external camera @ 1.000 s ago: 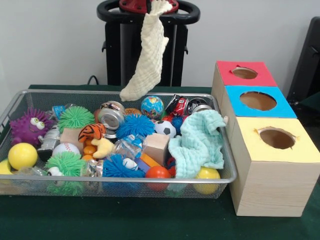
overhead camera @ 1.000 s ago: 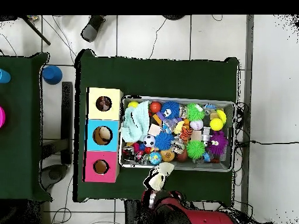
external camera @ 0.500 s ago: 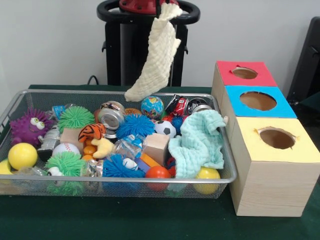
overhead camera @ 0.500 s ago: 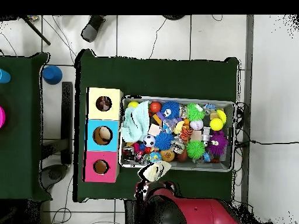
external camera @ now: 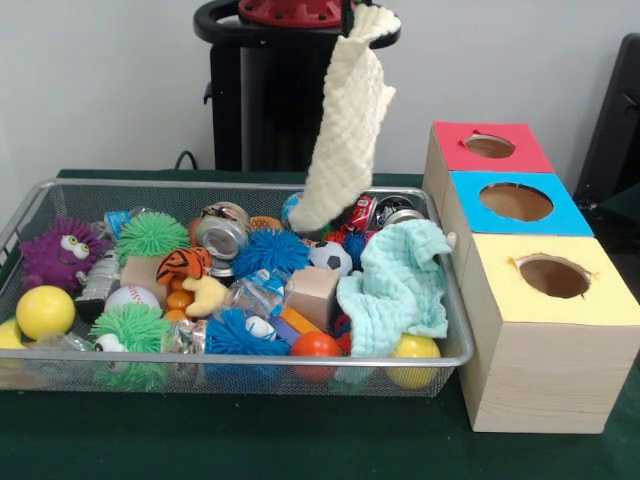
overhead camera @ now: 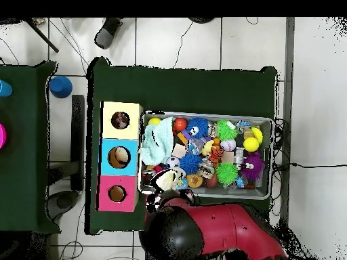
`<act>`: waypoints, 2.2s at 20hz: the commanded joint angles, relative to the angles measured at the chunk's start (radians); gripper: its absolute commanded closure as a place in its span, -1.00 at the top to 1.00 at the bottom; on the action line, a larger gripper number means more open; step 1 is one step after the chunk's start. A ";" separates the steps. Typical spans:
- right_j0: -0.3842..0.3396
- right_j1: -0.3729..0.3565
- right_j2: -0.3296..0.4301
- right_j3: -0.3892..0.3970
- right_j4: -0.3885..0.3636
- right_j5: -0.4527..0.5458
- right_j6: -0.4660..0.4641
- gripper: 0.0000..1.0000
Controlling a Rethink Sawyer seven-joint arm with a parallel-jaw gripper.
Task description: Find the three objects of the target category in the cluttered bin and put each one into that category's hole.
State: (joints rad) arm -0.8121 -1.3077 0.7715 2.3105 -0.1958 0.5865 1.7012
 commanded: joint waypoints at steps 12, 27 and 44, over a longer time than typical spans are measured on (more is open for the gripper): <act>0.020 0.100 -0.042 -0.182 -0.070 0.073 -0.014 -1.00; -0.164 0.088 0.061 -0.189 -0.007 0.175 -0.243 -1.00; -0.441 0.050 0.296 -0.121 -0.037 0.203 -0.352 -1.00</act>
State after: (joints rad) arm -1.1994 -1.2537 0.9380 2.1873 -0.2053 0.7001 1.6876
